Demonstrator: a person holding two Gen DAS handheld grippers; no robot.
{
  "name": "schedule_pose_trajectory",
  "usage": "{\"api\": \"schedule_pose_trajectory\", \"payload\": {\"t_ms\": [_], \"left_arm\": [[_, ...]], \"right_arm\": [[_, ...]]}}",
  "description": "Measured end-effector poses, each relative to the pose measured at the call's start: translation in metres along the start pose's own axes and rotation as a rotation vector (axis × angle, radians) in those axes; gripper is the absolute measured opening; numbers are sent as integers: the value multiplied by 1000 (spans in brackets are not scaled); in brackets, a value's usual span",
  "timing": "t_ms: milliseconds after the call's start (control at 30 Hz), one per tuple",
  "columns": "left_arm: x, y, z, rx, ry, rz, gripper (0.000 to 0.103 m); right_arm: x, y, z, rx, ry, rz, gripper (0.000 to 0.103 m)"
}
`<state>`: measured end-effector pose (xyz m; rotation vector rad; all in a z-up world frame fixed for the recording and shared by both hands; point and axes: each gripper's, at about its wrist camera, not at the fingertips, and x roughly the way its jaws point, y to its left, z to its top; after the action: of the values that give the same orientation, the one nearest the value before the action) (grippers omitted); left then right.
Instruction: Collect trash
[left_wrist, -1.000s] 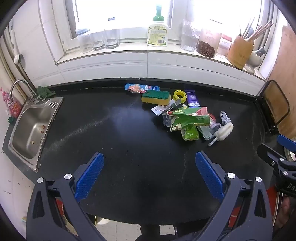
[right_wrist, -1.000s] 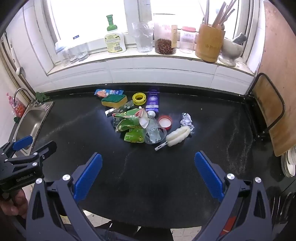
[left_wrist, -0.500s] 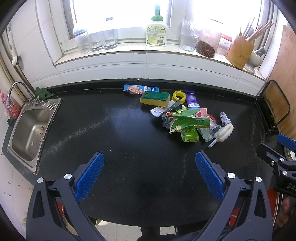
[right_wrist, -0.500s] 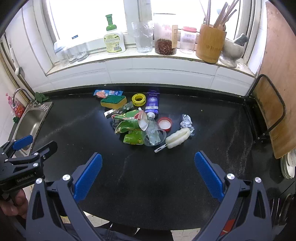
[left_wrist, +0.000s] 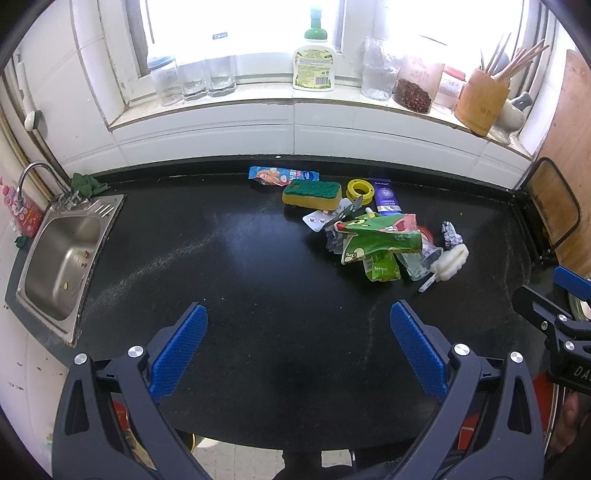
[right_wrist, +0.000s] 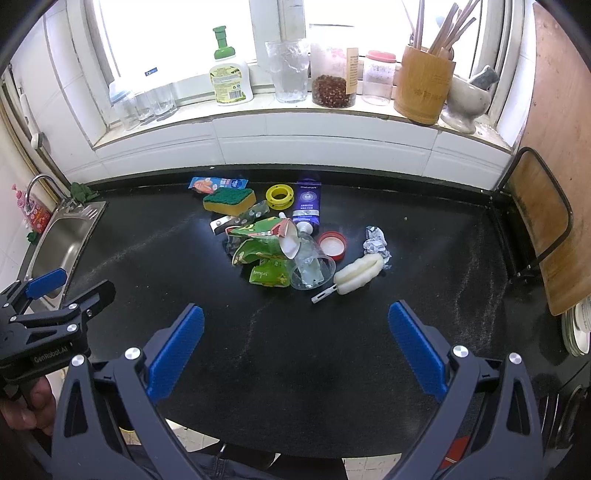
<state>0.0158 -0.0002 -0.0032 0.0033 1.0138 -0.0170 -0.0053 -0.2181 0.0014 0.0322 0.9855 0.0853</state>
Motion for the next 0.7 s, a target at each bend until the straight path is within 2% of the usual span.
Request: {"api": "schedule_pose_trajectory", "payload": {"t_ms": [700], "left_arm": [[-1,-2,-1,0,3,3,97]], "right_arm": [[2,1,-2,0,2,4,97]]}}
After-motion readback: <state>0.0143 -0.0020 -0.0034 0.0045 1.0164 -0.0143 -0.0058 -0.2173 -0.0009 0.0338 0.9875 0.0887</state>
